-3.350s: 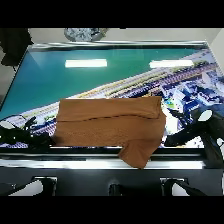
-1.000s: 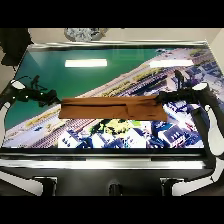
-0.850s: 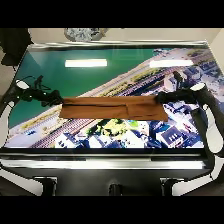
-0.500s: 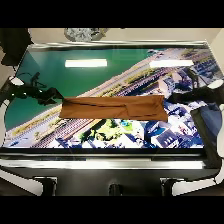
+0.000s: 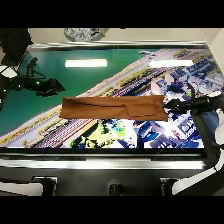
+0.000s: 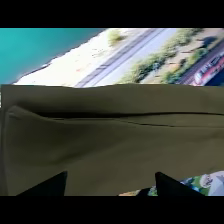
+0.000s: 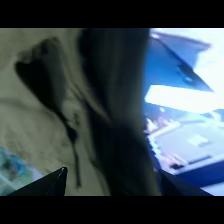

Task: Fold the shirts.

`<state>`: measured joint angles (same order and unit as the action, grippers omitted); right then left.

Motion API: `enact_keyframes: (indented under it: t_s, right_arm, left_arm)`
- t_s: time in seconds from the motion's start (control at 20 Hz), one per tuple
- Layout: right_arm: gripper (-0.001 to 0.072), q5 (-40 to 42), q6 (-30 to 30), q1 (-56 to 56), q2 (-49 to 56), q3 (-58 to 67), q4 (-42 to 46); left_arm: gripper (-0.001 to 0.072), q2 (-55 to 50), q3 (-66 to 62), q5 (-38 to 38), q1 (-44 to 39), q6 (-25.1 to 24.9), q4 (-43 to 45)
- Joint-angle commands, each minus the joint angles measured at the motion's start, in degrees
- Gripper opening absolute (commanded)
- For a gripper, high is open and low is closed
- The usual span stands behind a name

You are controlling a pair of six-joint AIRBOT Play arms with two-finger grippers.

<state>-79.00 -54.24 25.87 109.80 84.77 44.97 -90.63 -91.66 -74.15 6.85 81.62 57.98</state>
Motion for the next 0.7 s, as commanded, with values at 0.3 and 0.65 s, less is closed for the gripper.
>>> enact_keyframes:
  t_s: [0.3, 0.65]
  right_arm:
    - [0.0075, 2.27, -0.68, -10.71, 1.40, -0.09, -4.76]
    - [0.0042, -0.57, -3.08, -13.90, -17.62, -0.09, 0.39]
  left_arm:
    - [0.0641, 0.76, 0.00, 0.31, -11.82, -0.22, 0.02]
    - [0.0030, -10.23, 3.98, 16.31, -29.59, 1.53, -3.65]
